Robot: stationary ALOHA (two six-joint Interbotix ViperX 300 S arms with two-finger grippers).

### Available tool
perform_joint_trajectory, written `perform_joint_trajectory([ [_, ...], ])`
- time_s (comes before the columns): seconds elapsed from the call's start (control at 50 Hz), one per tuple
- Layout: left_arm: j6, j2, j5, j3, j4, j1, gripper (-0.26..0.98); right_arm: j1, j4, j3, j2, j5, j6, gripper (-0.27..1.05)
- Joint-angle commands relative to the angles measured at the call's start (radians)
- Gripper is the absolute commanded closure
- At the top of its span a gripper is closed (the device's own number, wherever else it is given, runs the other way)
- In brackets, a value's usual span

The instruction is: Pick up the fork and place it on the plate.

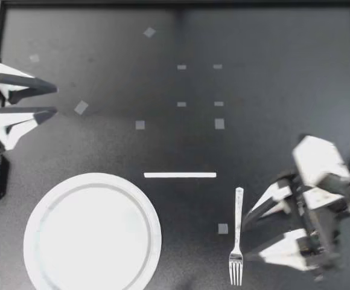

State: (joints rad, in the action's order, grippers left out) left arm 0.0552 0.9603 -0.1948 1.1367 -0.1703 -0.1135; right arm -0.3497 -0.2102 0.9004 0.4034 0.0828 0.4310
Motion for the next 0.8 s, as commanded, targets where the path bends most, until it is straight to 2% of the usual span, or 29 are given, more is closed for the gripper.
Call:
perform_joint_trajectory([
  [0.0, -0.008, -0.008, 0.049, -0.017, 0.003, -0.002, 0.17, -0.006, -0.014, -0.071, -0.063, -0.028, 0.141, 0.11],
  [0.22, -0.058, 0.005, 0.196, -0.043, 0.005, 0.000, 0.17, 0.031, -0.014, -0.160, -0.216, -0.278, 0.494, 0.11],
  [0.4, -0.109, 0.044, 0.239, -0.041, 0.005, -0.002, 0.17, 0.092, -0.012, -0.175, -0.224, -0.459, 0.609, 0.11],
  [0.56, -0.143, 0.089, 0.242, -0.040, 0.005, 0.000, 0.17, 0.110, -0.017, -0.176, -0.264, -0.511, 0.744, 0.11],
  [0.78, -0.186, 0.046, 0.236, -0.052, 0.006, -0.002, 0.17, 0.107, -0.012, -0.192, -0.348, -0.509, 0.874, 0.11],
])
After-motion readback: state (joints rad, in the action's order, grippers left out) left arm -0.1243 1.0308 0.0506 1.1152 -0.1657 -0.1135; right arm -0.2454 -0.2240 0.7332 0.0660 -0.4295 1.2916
